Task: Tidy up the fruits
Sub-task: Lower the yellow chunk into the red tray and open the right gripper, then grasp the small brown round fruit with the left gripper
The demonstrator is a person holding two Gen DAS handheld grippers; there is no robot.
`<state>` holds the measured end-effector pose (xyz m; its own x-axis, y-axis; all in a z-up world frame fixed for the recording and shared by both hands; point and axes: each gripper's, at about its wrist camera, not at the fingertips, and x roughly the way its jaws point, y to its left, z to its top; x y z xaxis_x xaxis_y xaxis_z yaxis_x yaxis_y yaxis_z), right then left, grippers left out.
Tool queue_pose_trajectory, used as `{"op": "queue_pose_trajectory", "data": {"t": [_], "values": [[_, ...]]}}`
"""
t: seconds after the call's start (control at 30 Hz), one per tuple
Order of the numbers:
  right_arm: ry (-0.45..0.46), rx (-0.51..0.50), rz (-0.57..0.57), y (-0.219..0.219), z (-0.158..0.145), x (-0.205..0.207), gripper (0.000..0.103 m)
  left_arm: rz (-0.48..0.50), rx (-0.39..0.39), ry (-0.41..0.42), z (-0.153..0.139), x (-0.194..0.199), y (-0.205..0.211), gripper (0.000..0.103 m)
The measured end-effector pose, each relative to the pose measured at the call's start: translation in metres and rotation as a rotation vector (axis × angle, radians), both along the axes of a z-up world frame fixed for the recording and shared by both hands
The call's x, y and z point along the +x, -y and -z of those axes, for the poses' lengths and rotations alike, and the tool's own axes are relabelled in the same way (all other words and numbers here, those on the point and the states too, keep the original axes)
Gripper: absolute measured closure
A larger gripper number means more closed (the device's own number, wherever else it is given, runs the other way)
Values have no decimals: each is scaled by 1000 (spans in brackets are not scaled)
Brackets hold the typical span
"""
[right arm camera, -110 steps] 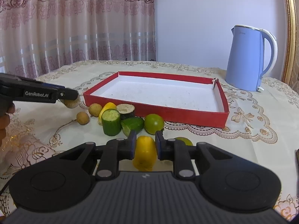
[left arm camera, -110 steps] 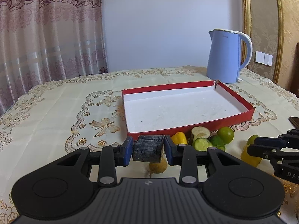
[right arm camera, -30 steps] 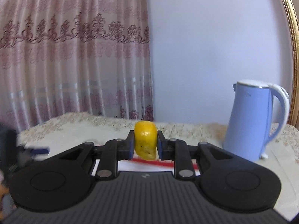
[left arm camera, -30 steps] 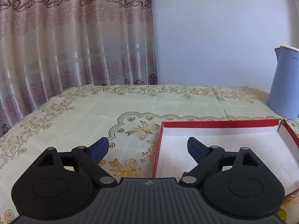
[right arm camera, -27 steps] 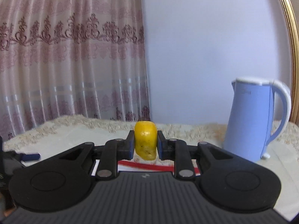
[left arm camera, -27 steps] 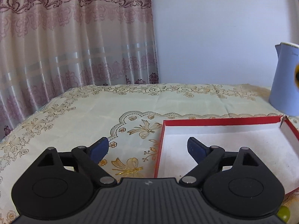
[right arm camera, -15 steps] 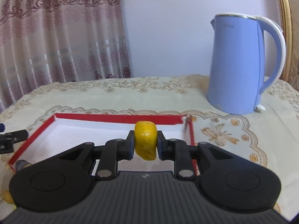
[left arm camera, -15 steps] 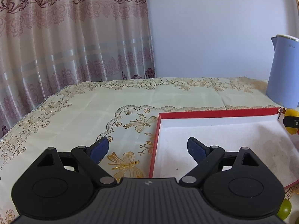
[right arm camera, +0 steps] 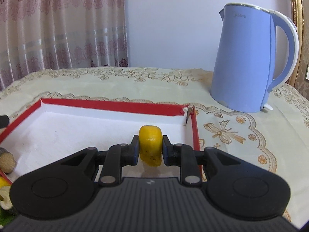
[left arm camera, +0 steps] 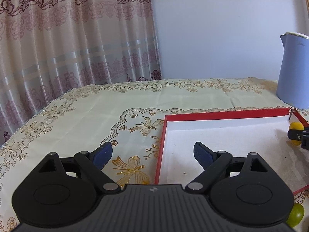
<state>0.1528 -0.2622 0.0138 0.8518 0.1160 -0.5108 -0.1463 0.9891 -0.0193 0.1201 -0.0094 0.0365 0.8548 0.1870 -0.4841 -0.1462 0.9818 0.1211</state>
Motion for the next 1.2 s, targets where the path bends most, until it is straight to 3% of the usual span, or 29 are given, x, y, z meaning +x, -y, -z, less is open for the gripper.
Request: {"op": "queue_pose_trajectory", "data": {"t": [0.23, 0.27, 0.33, 0.4, 0.63, 0.8, 0.87, 1.07, 1.2], "values": [[5, -4, 0, 0, 4, 1, 78, 1, -1, 0, 1, 0, 1, 11], [-2, -15, 1, -2, 6, 2, 72, 0, 0, 0, 0, 0, 1, 11], [-5, -18, -1, -3, 6, 2, 70, 0, 1, 0, 0, 0, 1, 11], [2, -12, 1, -2, 5, 1, 60, 0, 0, 2, 0, 1, 0, 10], [14, -13, 8, -1, 3, -2, 53, 0, -13, 5, -2, 1, 0, 10], [42, 7, 17, 1, -2, -12, 28, -21, -21, 10, -6, -3, 1, 10], [54, 2, 19, 1, -5, -22, 27, -13, -20, 16, -9, -11, 0, 10], [130, 2, 13, 3, -10, -78, 1, 22, -67, 14, -15, -46, -16, 8], [131, 41, -5, 10, -8, -119, 0, 60, -157, 7, -8, -73, -36, 6]]}}
